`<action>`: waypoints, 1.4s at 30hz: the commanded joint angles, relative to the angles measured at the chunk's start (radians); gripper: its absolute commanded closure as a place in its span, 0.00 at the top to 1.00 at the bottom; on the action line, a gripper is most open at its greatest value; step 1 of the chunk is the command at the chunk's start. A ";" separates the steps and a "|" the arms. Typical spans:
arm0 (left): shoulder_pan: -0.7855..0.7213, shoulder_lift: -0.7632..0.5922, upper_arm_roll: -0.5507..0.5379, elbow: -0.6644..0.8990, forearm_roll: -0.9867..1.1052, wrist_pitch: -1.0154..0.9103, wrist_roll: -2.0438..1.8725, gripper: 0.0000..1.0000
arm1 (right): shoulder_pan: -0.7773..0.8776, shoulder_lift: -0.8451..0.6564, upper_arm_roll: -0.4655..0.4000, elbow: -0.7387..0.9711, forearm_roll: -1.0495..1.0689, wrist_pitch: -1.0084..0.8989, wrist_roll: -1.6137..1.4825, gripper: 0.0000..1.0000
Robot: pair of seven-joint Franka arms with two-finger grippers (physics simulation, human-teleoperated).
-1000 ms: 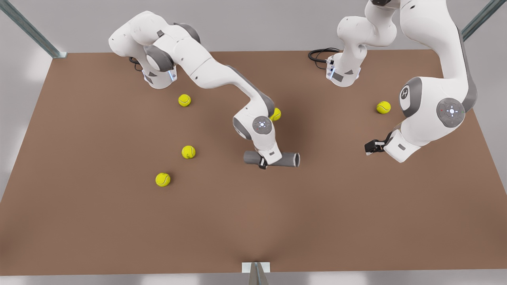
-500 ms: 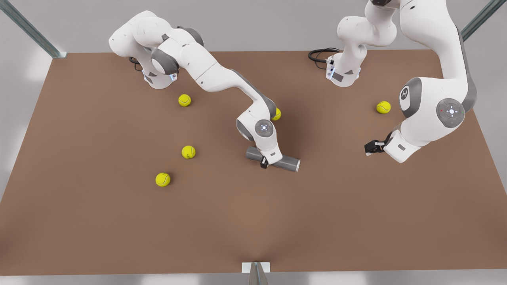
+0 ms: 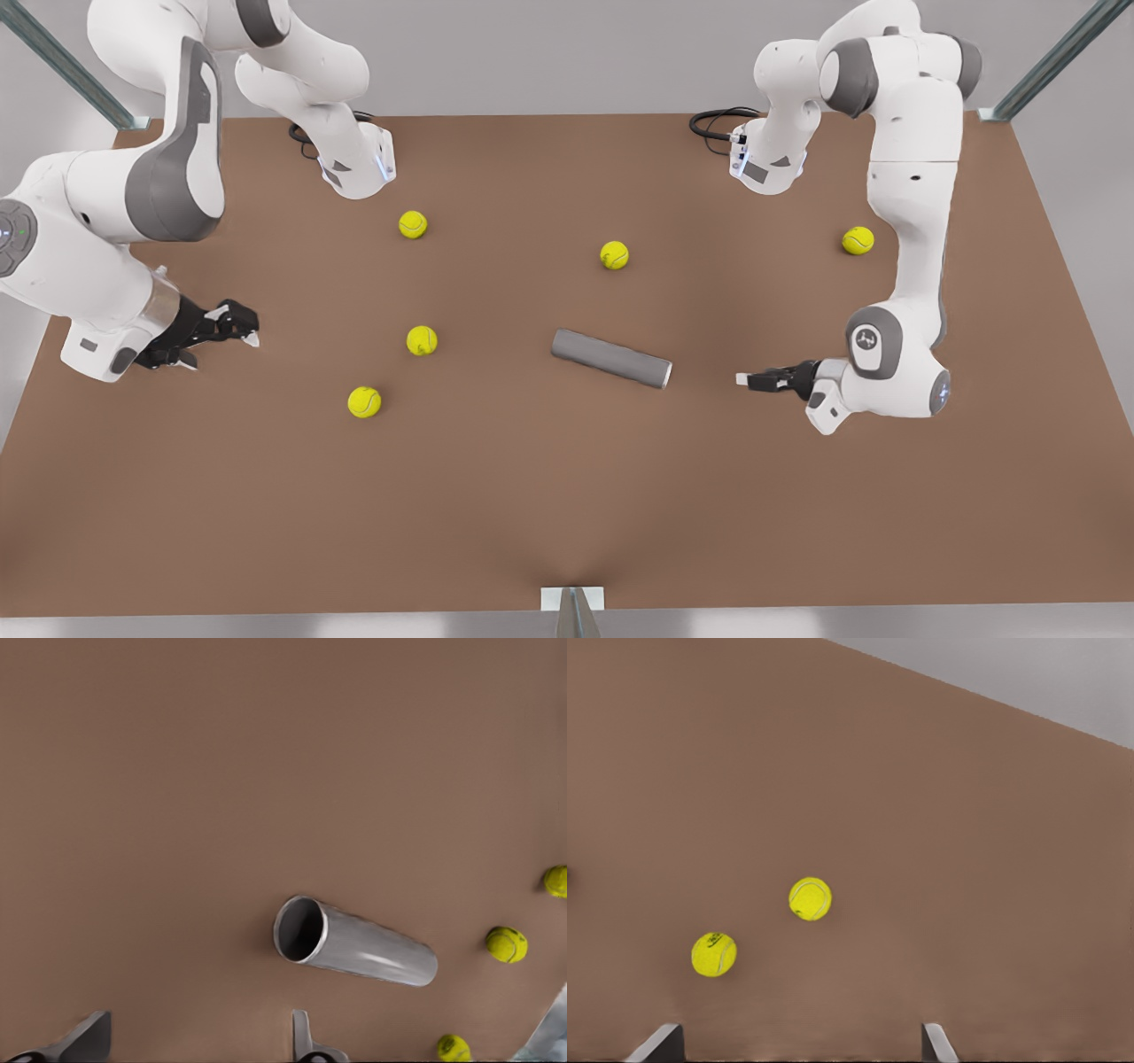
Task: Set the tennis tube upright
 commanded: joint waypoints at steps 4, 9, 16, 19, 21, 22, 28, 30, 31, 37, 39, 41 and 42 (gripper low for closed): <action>0.004 0.098 -0.093 -0.016 -0.222 0.081 0.665 1.00 | 0.047 0.077 0.003 0.093 -0.050 -0.195 0.397 1.00; -0.006 0.172 -0.129 0.087 -0.216 0.121 0.690 1.00 | 0.044 0.077 0.003 0.091 -0.062 -0.196 0.400 1.00; -0.004 0.192 -0.168 0.103 -0.220 0.141 0.691 1.00 | 0.021 0.063 0.006 0.070 -0.047 -0.205 0.400 1.00; -0.003 0.193 -0.167 0.099 -0.222 0.133 0.687 1.00 | 0.023 0.064 0.006 0.070 -0.049 -0.205 0.400 1.00; -0.003 0.204 -0.167 0.098 -0.223 0.132 0.671 1.00 | 0.023 0.066 0.006 0.070 -0.053 -0.205 0.400 1.00; -0.003 0.205 -0.167 0.098 -0.225 0.129 0.670 1.00 | 0.023 0.066 0.007 0.071 -0.055 -0.205 0.402 1.00; -0.004 0.210 -0.167 0.067 -0.223 0.096 0.670 1.00 | 0.021 0.066 0.006 0.071 -0.058 -0.204 0.409 1.00; -0.004 0.201 -0.167 0.057 -0.225 0.089 0.670 1.00 | 0.020 0.066 0.006 0.071 -0.058 -0.204 0.411 1.00; -0.004 0.196 -0.167 0.053 -0.225 0.081 0.670 1.00 | 0.020 0.066 0.004 0.071 -0.058 -0.205 0.411 1.00; -0.006 0.198 -0.167 0.043 -0.228 0.055 0.636 1.00 | 0.010 0.068 0.003 0.071 -0.059 -0.202 0.405 1.00; -0.006 0.198 -0.168 0.043 -0.228 0.044 0.636 1.00 | 0.010 0.068 0.003 0.071 -0.059 -0.202 0.405 1.00; -0.007 0.199 -0.168 0.043 -0.232 0.035 0.636 1.00 | 0.010 0.068 0.003 0.071 -0.059 -0.201 0.405 1.00; -0.018 0.202 -0.168 0.043 -0.260 0.035 0.638 1.00 | 0.010 0.068 0.003 0.071 -0.059 -0.201 0.406 1.00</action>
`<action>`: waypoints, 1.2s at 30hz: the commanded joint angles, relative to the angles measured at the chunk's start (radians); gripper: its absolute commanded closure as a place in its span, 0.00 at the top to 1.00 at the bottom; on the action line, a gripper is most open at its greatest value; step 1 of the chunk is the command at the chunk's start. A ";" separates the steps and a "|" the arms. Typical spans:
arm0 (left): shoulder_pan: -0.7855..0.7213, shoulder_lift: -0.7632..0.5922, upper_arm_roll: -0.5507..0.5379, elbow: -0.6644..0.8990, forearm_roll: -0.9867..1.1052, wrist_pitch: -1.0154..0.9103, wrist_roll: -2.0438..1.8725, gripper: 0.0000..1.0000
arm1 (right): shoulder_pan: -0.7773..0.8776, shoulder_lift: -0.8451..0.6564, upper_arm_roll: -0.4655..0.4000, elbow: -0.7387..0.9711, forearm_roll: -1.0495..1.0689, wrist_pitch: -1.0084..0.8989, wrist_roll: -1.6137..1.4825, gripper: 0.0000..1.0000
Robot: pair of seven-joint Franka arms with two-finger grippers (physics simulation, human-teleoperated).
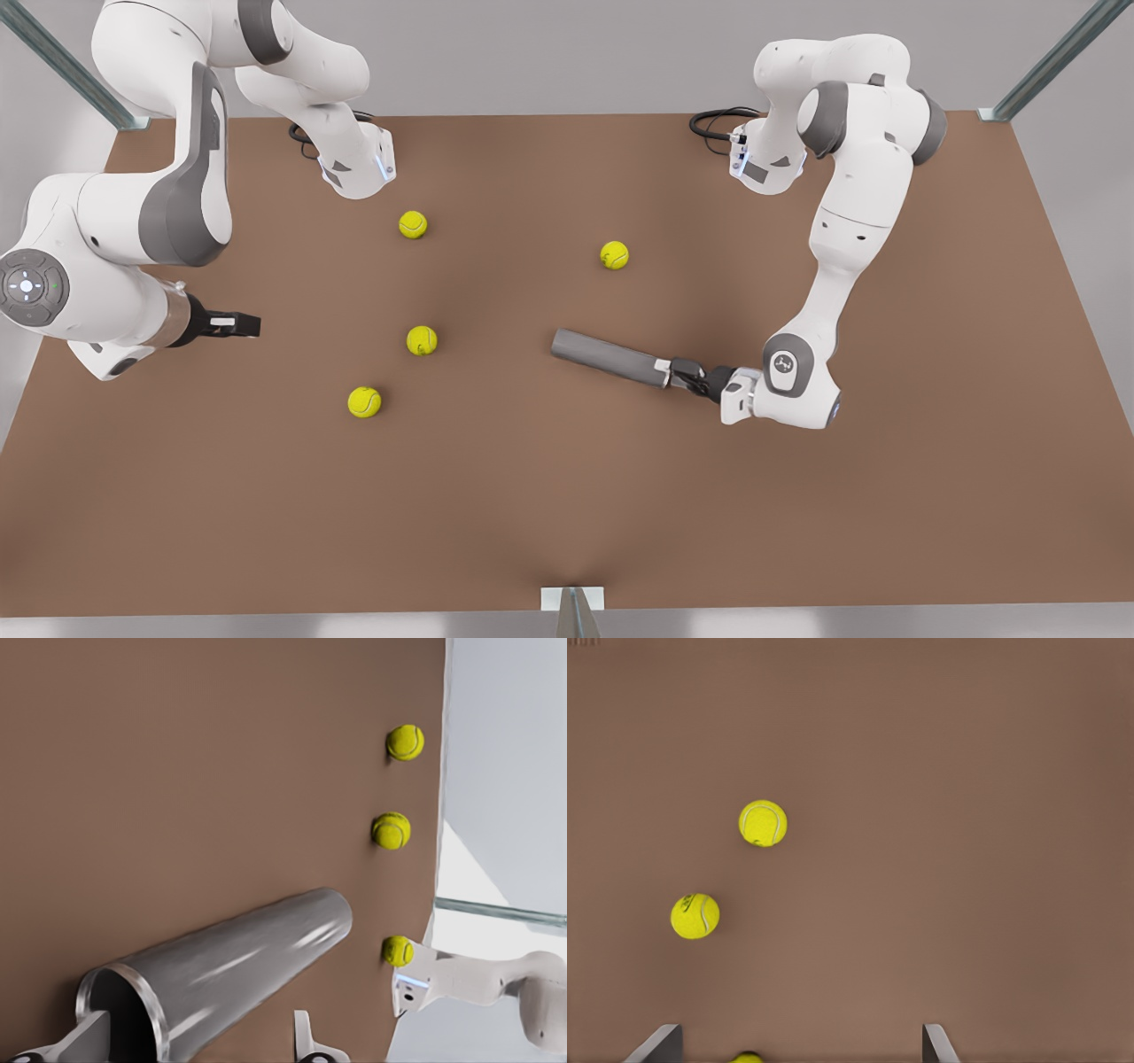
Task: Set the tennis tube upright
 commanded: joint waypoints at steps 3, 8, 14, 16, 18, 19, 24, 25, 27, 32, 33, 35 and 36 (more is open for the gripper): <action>-0.015 0.001 0.000 0.003 -0.029 -0.016 0.046 1.00 | 0.000 -0.001 0.000 0.000 0.002 -0.001 0.047 1.00; -0.032 0.027 0.000 0.001 -0.028 -0.016 0.049 1.00 | -0.006 -0.001 0.000 0.002 0.002 -0.001 0.047 1.00; -0.032 0.041 0.000 0.001 -0.028 -0.016 0.048 0.99 | -0.020 -0.001 0.000 0.002 0.014 0.000 0.040 1.00; -0.032 0.041 0.000 0.003 -0.028 -0.017 0.046 0.79 | -0.018 -0.001 0.000 0.002 0.015 -0.001 0.040 1.00; -0.032 0.041 0.000 0.003 -0.028 -0.017 0.046 0.59 | -0.018 -0.001 0.000 0.002 0.014 -0.003 0.043 1.00; -0.032 0.040 0.000 0.003 -0.028 -0.017 0.044 0.59 | -0.020 -0.001 0.000 0.002 0.014 -0.003 0.043 1.00; -0.032 0.040 0.001 0.007 -0.025 -0.019 0.041 0.45 | -0.018 -0.001 0.000 0.002 0.014 -0.003 0.041 1.00; -0.031 0.035 0.003 0.010 -0.019 -0.023 0.018 0.44 | -0.018 -0.001 0.000 0.002 0.014 -0.001 0.041 1.00; -0.031 0.029 0.006 0.010 -0.017 -0.033 0.014 0.42 | -0.018 -0.001 0.000 0.002 0.014 -0.003 0.041 1.00; -0.032 -0.023 0.012 0.021 0.055 -0.046 -0.037 0.30 | -0.011 -0.004 0.004 0.008 0.014 -0.004 0.049 1.00; -0.032 -0.032 0.013 0.021 0.061 -0.060 -0.038 0.27 | -0.009 -0.004 0.004 0.010 0.015 -0.004 0.049 1.00; -0.031 -0.045 0.033 0.032 0.073 -0.092 -0.052 0.24 | -0.009 -0.006 0.004 0.011 0.015 -0.004 0.049 1.00; -0.031 -0.055 0.042 0.033 0.087 -0.114 -0.054 0.24 | -0.009 -0.006 0.004 0.011 0.015 -0.004 0.049 1.00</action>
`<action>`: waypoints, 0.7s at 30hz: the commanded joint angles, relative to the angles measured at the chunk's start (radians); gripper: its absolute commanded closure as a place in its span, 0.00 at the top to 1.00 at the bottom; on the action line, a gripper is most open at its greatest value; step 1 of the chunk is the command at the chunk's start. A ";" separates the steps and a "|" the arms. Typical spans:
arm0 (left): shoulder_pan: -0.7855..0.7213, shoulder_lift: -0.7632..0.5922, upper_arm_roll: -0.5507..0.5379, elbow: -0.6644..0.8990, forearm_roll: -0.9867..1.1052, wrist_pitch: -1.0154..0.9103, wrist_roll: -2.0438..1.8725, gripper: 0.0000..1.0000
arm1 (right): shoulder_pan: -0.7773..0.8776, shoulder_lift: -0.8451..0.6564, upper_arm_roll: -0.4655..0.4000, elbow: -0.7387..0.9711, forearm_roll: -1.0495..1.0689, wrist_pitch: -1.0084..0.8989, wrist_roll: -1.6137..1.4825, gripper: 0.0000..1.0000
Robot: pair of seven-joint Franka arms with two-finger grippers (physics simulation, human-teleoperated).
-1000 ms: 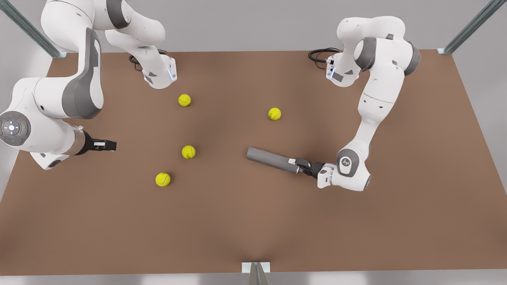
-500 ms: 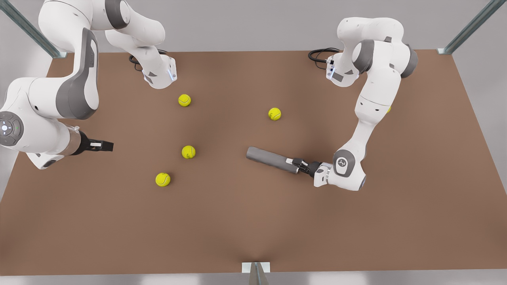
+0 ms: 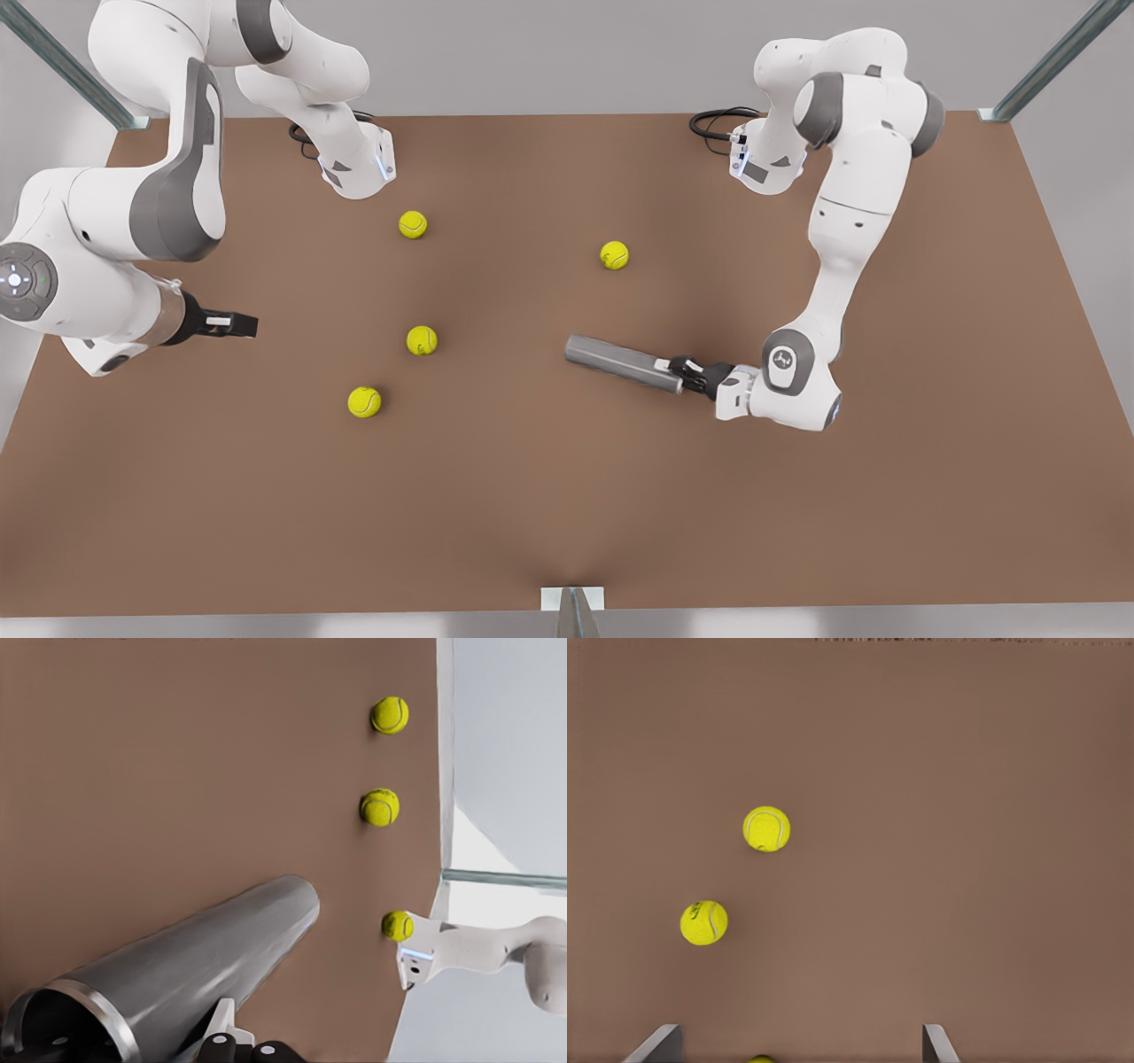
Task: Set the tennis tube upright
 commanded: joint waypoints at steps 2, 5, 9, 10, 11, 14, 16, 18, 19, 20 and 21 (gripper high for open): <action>0.000 -0.037 0.010 0.006 0.051 -0.070 -0.087 0.22 | 0.000 -0.001 0.000 0.001 0.001 -0.001 0.010 1.00; 0.000 -0.115 0.016 0.006 0.104 -0.087 -0.179 0.21 | 0.000 -0.001 0.001 0.001 0.001 -0.001 0.007 1.00; 0.000 -0.229 0.026 -0.003 0.211 -0.105 -0.274 0.21 | 0.002 -0.001 0.001 0.001 0.001 -0.001 0.006 1.00; 0.000 -0.249 0.037 -0.002 0.239 -0.115 -0.307 0.21 | 0.000 -0.001 0.001 0.001 -0.001 -0.001 0.006 1.00; 0.000 -0.272 0.039 -0.002 0.275 -0.116 -0.316 0.21 | 0.000 -0.001 0.001 0.001 -0.001 -0.001 0.006 1.00; 0.000 -0.309 0.048 0.000 0.331 -0.119 -0.339 0.21 | 0.000 -0.003 0.000 0.004 0.001 -0.003 0.004 1.00; 0.001 -0.345 0.060 0.000 0.374 -0.099 -0.340 0.21 | 0.000 -0.003 0.001 0.004 0.001 -0.003 0.006 1.00; 0.006 -0.396 0.068 0.000 0.458 -0.044 -0.340 0.21 | 0.000 -0.001 0.001 0.004 0.001 -0.003 0.006 1.00; 0.004 -0.402 0.083 0.000 0.484 -0.027 -0.340 0.21 | 0.000 -0.001 0.000 0.004 0.001 -0.003 0.006 1.00; 0.004 -0.419 0.095 0.000 0.516 -0.004 -0.345 0.21 | 0.000 -0.001 0.001 0.004 0.001 -0.003 0.007 1.00; 0.004 -0.433 0.115 0.000 0.541 0.008 -0.351 0.21 | 0.000 -0.001 0.001 0.004 0.001 -0.003 0.007 1.00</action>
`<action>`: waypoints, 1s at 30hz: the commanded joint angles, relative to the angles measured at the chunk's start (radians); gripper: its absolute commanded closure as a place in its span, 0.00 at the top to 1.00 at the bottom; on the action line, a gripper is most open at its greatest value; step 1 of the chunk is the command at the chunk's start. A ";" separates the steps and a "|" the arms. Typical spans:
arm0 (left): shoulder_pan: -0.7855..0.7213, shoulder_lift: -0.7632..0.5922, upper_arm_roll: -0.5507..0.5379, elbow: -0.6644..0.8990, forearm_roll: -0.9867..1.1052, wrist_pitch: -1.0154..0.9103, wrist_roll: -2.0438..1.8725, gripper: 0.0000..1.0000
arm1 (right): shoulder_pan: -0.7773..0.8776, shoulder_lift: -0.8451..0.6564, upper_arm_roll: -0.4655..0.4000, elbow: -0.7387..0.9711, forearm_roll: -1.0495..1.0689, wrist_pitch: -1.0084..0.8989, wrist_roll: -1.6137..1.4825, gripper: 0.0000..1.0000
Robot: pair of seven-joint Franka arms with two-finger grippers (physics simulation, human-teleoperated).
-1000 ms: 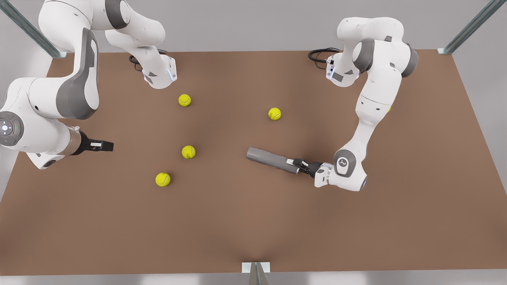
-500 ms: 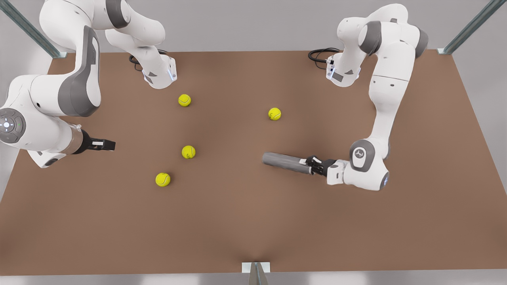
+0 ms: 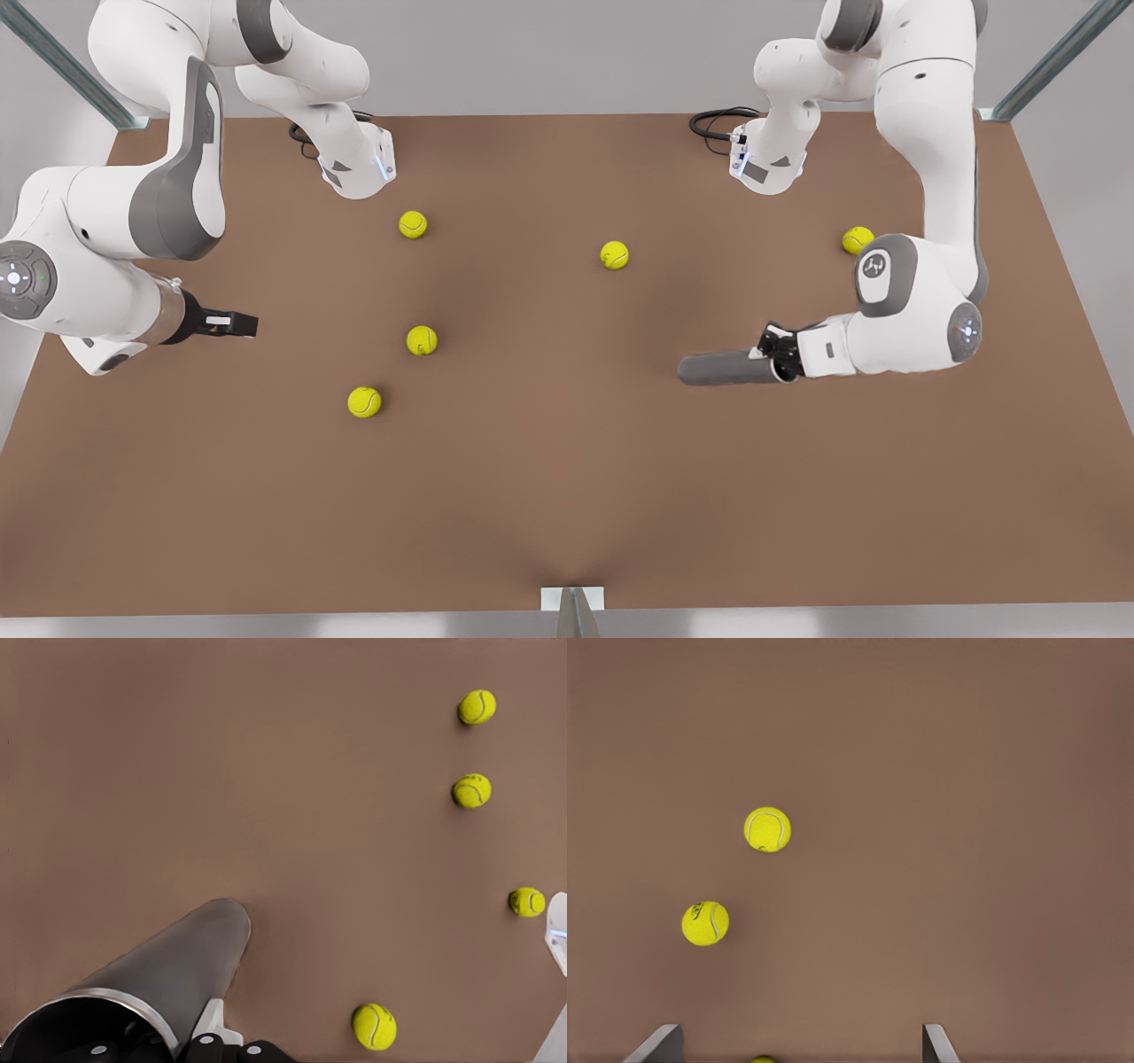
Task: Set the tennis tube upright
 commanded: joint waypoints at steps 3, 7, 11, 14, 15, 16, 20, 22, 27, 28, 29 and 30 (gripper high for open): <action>0.000 -0.030 0.026 -0.001 0.193 0.141 -0.257 0.21 | 0.000 -0.001 0.000 0.000 0.002 -0.001 0.005 1.00; 0.002 -0.033 0.081 0.000 0.261 0.247 -0.387 0.21 | 0.002 -0.001 0.000 0.000 0.002 -0.001 0.005 1.00; 0.020 -0.012 0.083 -0.001 0.353 0.255 -0.427 0.21 | 0.003 -0.001 0.000 0.000 0.002 -0.001 0.003 1.00; 0.048 -0.006 0.081 -0.003 0.368 0.253 -0.435 0.21 | 0.005 -0.001 0.000 0.000 0.002 -0.001 0.003 1.00; 0.048 0.007 0.081 -0.004 0.368 0.253 -0.433 0.21 | 0.005 -0.001 0.001 0.000 0.004 -0.001 0.003 1.00; 0.048 0.022 0.081 -0.004 0.368 0.253 -0.433 0.21 | 0.005 0.000 0.000 0.000 0.002 -0.001 0.005 1.00; 0.051 0.045 0.080 -0.004 0.368 0.253 -0.433 0.21 | 0.005 0.000 0.000 0.000 0.002 -0.001 0.006 1.00; 0.051 0.051 0.080 -0.004 0.370 0.252 -0.433 0.21 | 0.005 0.000 0.000 0.000 0.002 -0.001 0.006 1.00; 0.051 0.059 0.077 -0.004 0.404 0.253 -0.433 1.00 | 0.005 0.000 0.000 0.000 0.002 -0.001 0.009 1.00; 0.051 0.059 0.077 -0.004 0.404 0.253 -0.433 1.00 | 0.005 0.000 0.000 0.000 0.002 -0.001 0.009 1.00; 0.051 0.059 0.077 -0.004 0.404 0.253 -0.433 1.00 | 0.005 0.000 0.000 0.000 0.002 -0.001 0.009 1.00; 0.051 0.059 0.077 -0.004 0.404 0.253 -0.433 1.00 | 0.003 0.000 0.000 0.000 0.002 -0.001 0.009 1.00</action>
